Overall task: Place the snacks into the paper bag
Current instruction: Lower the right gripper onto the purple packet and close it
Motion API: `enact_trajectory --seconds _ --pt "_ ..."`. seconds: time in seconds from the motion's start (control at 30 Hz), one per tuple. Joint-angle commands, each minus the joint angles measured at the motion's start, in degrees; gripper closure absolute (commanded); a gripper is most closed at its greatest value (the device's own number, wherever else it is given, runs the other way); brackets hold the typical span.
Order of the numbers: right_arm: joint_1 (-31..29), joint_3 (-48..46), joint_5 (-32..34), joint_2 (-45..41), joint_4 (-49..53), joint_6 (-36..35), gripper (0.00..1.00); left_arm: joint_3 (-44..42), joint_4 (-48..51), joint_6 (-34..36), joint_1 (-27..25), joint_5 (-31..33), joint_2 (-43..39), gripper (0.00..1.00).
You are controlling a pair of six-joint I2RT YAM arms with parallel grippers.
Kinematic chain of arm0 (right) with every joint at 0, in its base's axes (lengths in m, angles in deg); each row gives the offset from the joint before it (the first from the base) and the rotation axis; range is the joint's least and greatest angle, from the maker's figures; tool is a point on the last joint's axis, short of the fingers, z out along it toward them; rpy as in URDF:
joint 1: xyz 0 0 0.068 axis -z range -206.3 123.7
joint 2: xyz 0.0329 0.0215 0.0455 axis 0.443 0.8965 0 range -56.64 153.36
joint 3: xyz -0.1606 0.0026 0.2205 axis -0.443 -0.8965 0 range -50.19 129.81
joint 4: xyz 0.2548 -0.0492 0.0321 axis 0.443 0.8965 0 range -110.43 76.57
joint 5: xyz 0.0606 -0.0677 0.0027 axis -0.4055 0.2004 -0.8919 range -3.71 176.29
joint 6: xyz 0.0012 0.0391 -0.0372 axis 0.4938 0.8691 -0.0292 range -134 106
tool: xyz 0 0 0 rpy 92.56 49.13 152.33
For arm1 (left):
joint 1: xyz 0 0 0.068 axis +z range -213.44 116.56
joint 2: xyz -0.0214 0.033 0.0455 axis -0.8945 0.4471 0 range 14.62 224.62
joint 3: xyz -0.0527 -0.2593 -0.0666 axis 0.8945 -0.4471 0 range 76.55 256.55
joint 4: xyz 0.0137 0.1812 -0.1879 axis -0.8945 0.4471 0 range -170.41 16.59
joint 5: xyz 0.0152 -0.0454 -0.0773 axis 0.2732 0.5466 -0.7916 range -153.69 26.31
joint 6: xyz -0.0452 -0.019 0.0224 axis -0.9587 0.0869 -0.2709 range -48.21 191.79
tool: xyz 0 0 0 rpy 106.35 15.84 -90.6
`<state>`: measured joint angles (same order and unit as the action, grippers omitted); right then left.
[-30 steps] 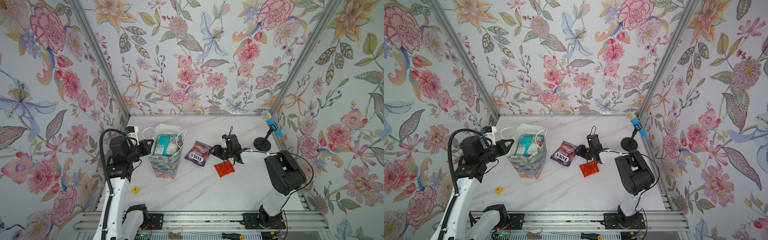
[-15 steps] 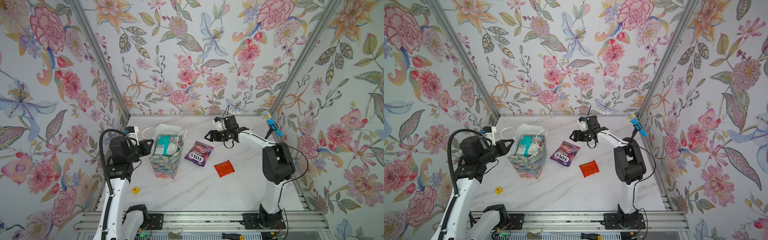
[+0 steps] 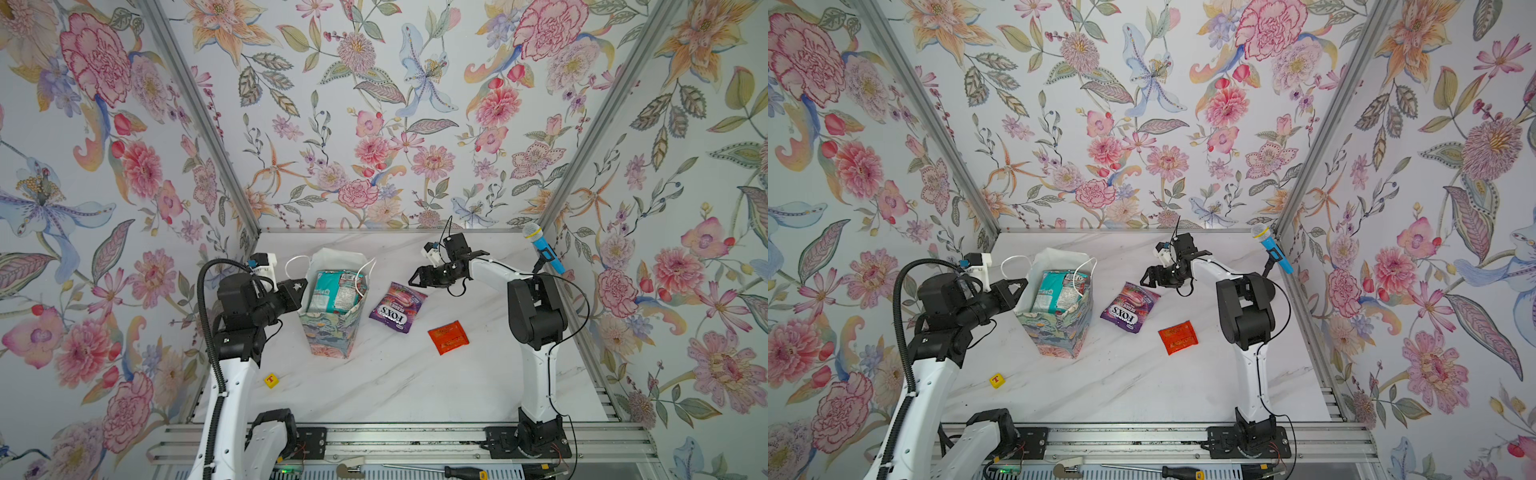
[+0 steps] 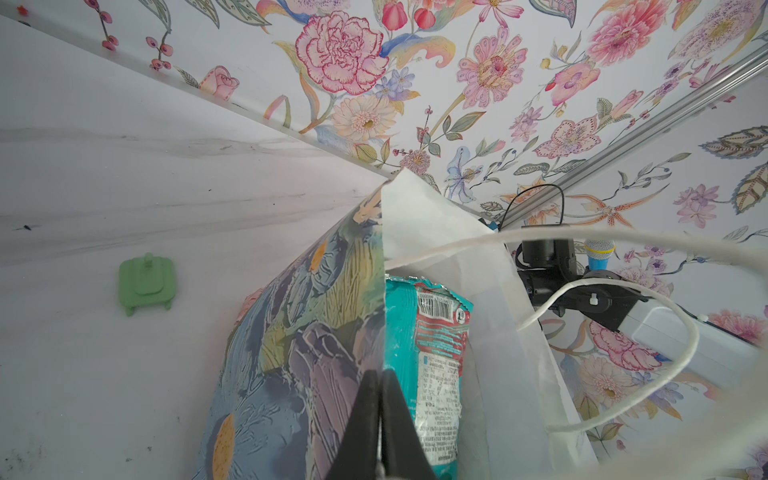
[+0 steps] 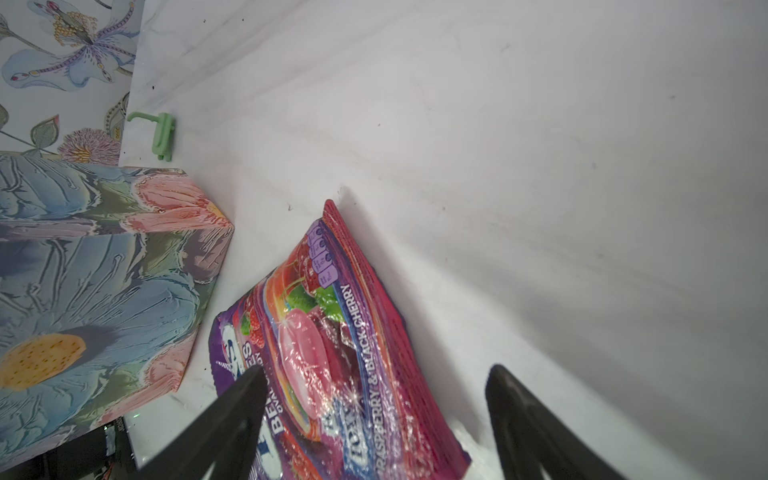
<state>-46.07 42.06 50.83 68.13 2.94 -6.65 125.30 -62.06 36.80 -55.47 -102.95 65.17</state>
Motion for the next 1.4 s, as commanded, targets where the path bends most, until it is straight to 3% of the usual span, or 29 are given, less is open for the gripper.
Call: enact_trajectory --seconds 0.0,0.3,0.87,1.1,1.37 --pt "0.06 0.74 -2.00 2.12 2.11 -1.67 0.16 0.99 -1.20 -0.10 0.32 -2.44 -1.26 0.94" --pt "-0.77 -3.58 -3.07 1.76 0.63 -0.25 0.19 1.13 -1.30 -0.11 0.37 -2.22 -0.74 0.94" --pt "-5.66 -25.64 -2.69 -12.10 -18.17 14.17 0.23 0.73 -1.81 0.13 0.43 -2.39 -0.63 0.94" --pt "-5.63 -24.00 2.46 -10.93 -17.34 15.78 0.23 0.90 -2.00 0.09 0.43 -2.65 -0.46 0.94" --pt "-7.69 -20.58 0.23 -5.28 -17.58 16.20 0.24 0.71 -1.78 0.08 0.42 -2.66 -0.83 0.94"
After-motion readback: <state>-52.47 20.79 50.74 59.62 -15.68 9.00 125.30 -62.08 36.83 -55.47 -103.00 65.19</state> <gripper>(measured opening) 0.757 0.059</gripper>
